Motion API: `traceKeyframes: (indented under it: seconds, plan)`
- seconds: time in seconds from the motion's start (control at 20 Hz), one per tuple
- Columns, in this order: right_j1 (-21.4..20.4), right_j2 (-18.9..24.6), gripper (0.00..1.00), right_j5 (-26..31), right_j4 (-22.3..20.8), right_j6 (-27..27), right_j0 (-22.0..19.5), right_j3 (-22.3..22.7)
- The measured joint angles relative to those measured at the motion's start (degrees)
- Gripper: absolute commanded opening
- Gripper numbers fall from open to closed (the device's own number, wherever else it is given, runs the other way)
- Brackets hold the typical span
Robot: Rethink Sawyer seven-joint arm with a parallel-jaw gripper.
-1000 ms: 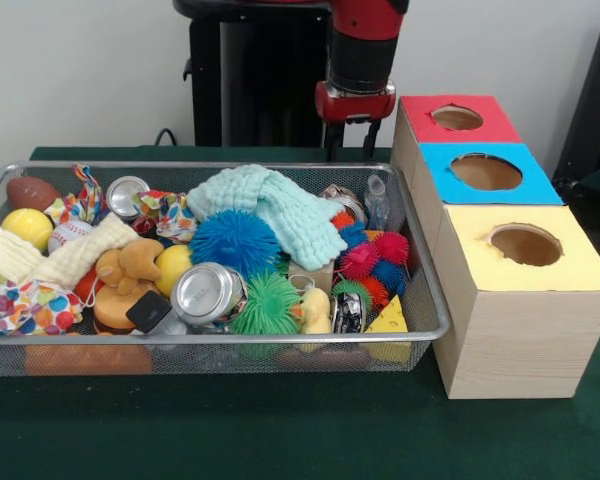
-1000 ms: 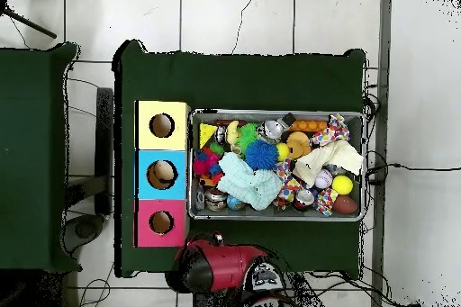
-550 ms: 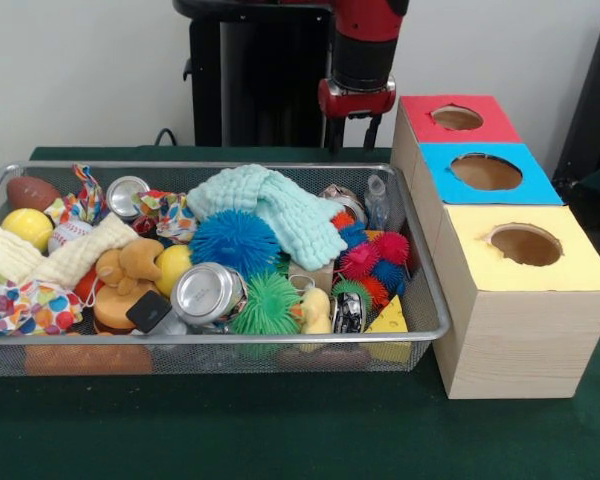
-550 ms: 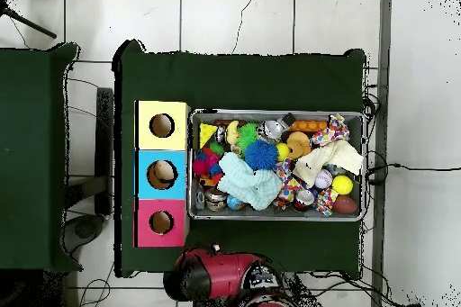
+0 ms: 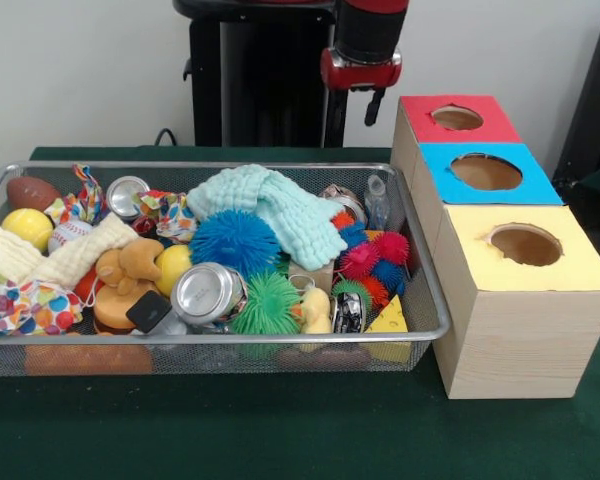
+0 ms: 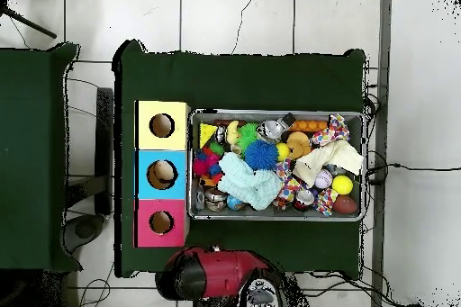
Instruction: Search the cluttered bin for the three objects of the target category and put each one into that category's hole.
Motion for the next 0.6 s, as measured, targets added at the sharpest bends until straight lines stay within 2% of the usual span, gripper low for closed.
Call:
traceKeyframes:
  seconds: [0.15,0.35,0.6]
  plan:
    - [-3.58,-0.02,1.0,5.19,0.54,0.0,1.26,0.03]
    - [-5.85,-0.04,1.0,7.87,1.14,0.0,1.95,-0.12]
    - [-6.03,0.01,1.0,9.04,2.11,0.0,2.31,-1.66]
